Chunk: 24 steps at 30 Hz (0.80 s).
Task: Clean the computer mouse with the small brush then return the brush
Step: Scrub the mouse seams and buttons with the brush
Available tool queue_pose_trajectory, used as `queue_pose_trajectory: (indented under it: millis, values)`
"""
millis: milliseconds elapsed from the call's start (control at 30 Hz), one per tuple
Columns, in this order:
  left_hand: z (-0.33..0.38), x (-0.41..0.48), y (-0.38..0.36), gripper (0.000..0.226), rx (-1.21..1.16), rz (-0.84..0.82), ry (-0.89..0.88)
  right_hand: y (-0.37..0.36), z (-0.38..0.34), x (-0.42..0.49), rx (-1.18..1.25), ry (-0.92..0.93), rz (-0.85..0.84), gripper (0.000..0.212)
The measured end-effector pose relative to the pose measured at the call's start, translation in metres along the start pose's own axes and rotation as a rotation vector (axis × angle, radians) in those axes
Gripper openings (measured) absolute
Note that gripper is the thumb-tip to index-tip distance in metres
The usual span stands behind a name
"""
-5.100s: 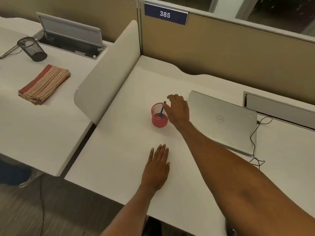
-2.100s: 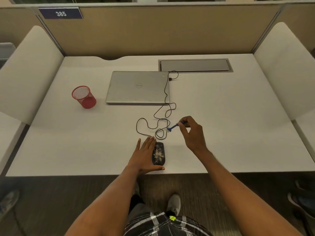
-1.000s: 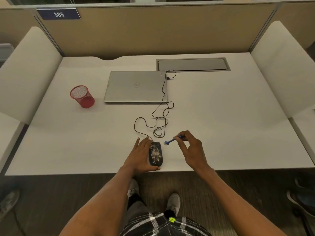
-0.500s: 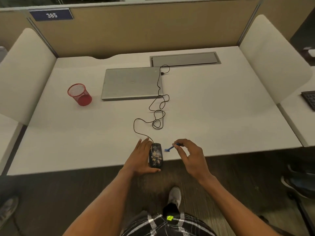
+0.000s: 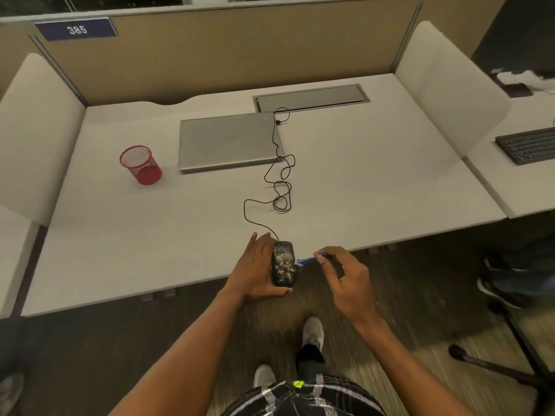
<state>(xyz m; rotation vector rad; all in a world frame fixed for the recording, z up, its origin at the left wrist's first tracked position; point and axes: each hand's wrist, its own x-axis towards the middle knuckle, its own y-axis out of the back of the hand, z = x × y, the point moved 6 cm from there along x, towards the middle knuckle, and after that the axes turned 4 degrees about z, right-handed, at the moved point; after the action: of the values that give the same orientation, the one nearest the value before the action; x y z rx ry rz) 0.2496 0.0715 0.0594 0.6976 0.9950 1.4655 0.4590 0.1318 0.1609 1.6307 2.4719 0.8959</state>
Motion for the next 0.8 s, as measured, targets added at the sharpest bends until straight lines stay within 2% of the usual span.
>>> queue_pose_trajectory:
  millis: [267, 400, 600, 800]
  values:
    - [0.021, -0.021, 0.026, 0.119, -0.098, 0.093, -0.091, 0.005, -0.033, -0.015, -0.041, 0.051, 0.097, 0.016]
    - [0.029, -0.03, 0.032, 0.117, -0.115, 0.082, -0.112, 0.004, -0.046, -0.021, -0.073, 0.08, 0.131, 0.019]
    - [0.036, -0.037, 0.032, 0.118, -0.113, 0.063, -0.141, 0.001, -0.047, -0.026, -0.128, 0.112, 0.124, 0.023]
    - [0.035, -0.035, 0.029, 0.12, -0.101, 0.083, -0.168, 0.004, -0.038, -0.035, -0.189, 0.143, 0.049, 0.016]
